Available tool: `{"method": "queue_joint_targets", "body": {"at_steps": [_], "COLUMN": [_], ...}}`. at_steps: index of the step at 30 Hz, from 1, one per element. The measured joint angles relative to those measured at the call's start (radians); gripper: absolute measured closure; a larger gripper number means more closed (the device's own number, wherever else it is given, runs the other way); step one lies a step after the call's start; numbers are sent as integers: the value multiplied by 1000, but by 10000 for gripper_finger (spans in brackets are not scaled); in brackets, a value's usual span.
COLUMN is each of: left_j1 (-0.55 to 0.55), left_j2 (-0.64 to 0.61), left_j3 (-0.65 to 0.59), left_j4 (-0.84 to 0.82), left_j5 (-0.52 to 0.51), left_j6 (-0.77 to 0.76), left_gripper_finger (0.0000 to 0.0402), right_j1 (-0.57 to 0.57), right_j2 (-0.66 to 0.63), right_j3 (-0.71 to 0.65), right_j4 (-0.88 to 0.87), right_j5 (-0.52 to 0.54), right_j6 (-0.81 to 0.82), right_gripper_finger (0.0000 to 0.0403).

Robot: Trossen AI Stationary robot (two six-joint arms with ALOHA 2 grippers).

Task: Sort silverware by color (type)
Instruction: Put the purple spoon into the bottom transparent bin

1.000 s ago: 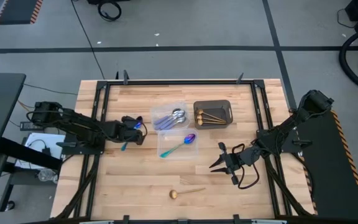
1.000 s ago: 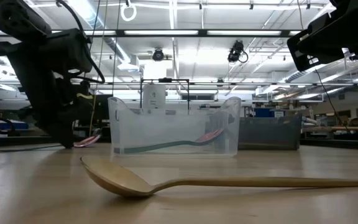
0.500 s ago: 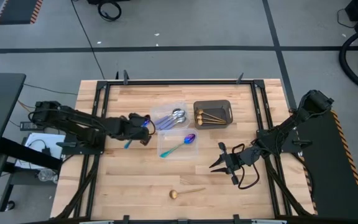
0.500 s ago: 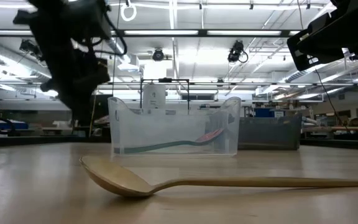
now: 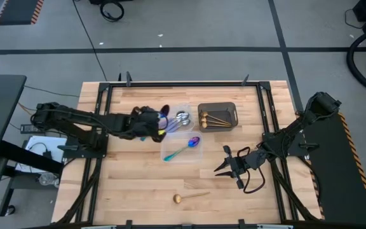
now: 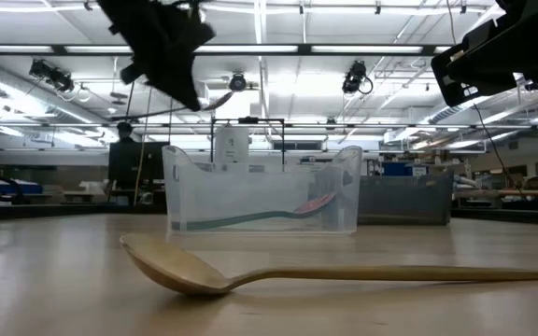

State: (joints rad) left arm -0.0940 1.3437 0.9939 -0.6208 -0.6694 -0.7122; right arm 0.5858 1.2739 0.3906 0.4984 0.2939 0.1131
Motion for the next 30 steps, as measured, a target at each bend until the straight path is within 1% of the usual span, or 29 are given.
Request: {"method": "queue_joint_targets", "body": {"at_steps": [4,7,18,24,30], "left_j1": [-15,-30,-73,-85,-102], "left_j2": [6,23,175,237,295], "left_j3": [0,0,0,0,0], "left_j4": [139,206,406,510,589], "left_j5": [-3,-2,-1,24,27], "left_j6": [92,120,112,99,96], "left_gripper_finger": [385,385,385,385,385], "right_j1": [0,0,0,0,0], "right_j2": [0,0,0,0,0], "right_j3": [0,0,0,0,0], "right_j4": [0,0,2,1,-1], "right_j5": [0,0,0,0,0], "right_j6": [0,0,-1,0,0], "right_gripper_finger": [316,316,316,316,316]}}
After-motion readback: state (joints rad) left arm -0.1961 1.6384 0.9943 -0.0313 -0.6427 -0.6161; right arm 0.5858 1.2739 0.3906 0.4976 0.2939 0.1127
